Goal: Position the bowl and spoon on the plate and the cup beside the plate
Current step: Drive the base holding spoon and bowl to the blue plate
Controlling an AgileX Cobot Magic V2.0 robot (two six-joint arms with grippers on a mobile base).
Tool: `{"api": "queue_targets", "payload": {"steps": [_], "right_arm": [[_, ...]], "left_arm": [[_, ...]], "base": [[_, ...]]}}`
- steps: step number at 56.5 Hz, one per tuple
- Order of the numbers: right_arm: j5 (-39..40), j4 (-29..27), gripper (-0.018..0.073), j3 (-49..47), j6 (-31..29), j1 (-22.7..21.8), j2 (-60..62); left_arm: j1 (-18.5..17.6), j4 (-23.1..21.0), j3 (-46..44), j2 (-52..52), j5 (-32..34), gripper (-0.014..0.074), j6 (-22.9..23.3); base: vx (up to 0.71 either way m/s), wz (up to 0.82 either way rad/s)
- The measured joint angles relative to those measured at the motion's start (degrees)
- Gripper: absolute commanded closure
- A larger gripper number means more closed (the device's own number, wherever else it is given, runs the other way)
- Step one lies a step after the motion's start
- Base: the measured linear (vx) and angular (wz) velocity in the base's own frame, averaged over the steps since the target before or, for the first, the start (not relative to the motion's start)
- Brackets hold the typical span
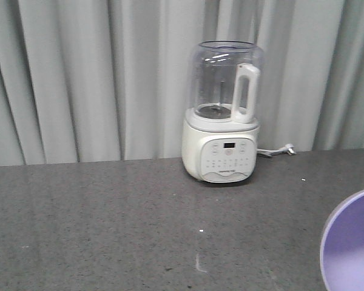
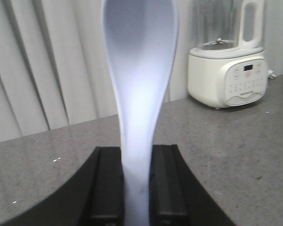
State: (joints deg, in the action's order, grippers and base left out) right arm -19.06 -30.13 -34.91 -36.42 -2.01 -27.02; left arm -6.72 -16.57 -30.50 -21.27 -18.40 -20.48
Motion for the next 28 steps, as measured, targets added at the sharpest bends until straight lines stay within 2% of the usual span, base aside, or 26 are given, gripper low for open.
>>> {"api": "queue_targets", "payload": {"steps": [28], "right_arm": [[0.0, 0.0, 0.0568, 0.0, 0.0, 0.0, 0.0]], "left_arm": [[0.0, 0.0, 0.0, 0.0, 0.0, 0.0594, 0.0]], "base": [[-0.09, -0.64]]}}
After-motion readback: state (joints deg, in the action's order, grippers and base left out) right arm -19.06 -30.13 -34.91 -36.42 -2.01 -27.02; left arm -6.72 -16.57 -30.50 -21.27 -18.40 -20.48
